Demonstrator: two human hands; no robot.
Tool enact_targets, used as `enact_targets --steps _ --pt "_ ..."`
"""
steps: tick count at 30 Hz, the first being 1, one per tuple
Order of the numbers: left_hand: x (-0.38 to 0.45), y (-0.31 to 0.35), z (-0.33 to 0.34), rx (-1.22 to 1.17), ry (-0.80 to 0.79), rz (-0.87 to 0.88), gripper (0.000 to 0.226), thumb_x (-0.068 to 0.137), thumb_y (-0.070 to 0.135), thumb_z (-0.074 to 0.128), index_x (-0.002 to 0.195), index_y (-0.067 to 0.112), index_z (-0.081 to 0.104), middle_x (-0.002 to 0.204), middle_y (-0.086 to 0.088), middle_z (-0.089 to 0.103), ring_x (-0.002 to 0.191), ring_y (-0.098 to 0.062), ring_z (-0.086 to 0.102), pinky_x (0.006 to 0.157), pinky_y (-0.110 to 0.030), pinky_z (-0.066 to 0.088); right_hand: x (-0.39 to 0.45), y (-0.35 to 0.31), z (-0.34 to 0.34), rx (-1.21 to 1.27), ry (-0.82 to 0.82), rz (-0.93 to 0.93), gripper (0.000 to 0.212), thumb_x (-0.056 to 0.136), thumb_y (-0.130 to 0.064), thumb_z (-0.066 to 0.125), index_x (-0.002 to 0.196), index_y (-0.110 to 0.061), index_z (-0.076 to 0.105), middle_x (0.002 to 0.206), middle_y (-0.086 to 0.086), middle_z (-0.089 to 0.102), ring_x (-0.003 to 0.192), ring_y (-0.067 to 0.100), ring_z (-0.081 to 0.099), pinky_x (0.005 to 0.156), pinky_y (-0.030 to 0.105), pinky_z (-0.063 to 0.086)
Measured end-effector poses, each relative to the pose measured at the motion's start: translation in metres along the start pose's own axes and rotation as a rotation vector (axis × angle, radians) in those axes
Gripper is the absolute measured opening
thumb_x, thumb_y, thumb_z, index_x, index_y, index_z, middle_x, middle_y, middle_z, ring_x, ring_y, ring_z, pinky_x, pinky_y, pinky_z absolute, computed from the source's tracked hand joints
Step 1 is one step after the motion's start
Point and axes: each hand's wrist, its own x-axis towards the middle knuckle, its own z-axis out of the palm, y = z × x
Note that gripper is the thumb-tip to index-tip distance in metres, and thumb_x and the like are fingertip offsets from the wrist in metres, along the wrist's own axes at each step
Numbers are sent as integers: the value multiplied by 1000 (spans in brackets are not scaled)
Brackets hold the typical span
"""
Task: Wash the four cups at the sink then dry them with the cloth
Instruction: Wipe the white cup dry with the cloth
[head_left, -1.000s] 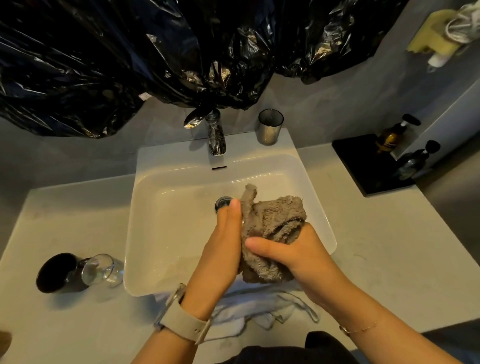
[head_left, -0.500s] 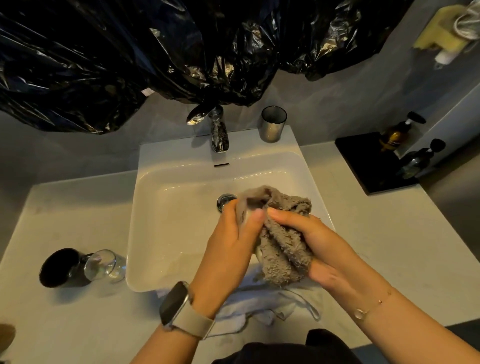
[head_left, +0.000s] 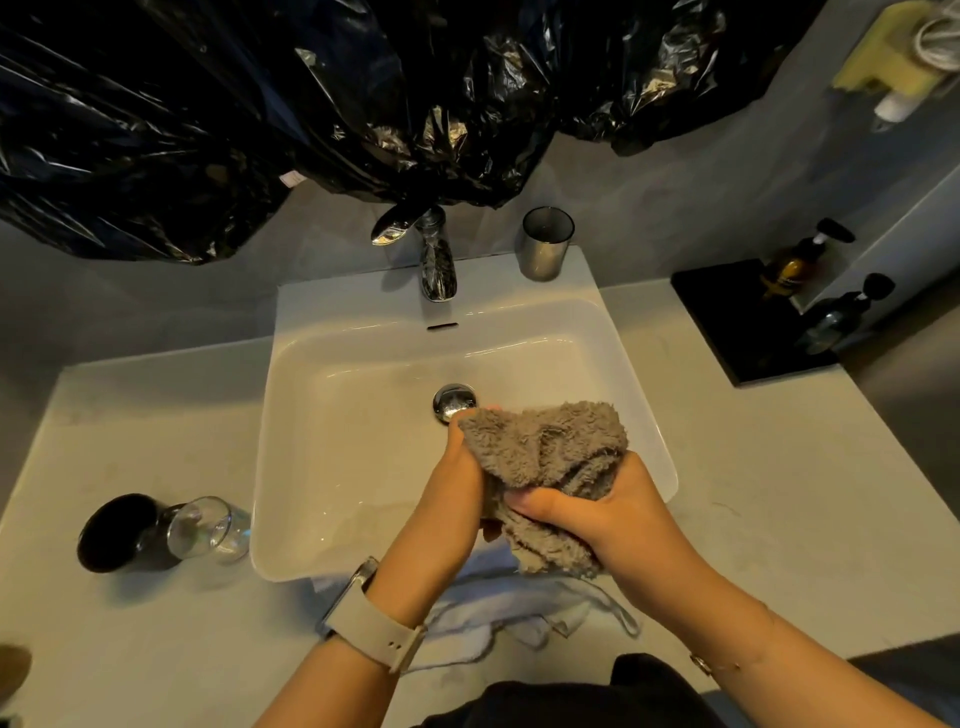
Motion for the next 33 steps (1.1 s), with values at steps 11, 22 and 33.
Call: enact_targets --steps 11,22,33 --pt "10 -16 2 196 124 185 36 97 55 34 96 26 55 82 -9 63 64 -10 65 58 -28 53 6 0 -1 225 -2 145 29 83 -22 67 108 -8 70 100 9 75 96 25 71 80 31 58" --pt "0 -25 4 621 181 457 31 95 65 32 110 41 45 99 15 61 85 0 60 74 -23 48 22 4 -5 501 97 470 36 83 -29 70 109 -4 71 103 18 73 96 30 71 86 39 56" --pt "25 -21 -3 -19 -80 20 80 75 88 36 134 38 54 135 12 61 121 -7 60 104 -39 48 2 18 -1 29 68 -88 33 74 -4 76 100 -23 68 95 -12 75 95 6 70 79 15 53"
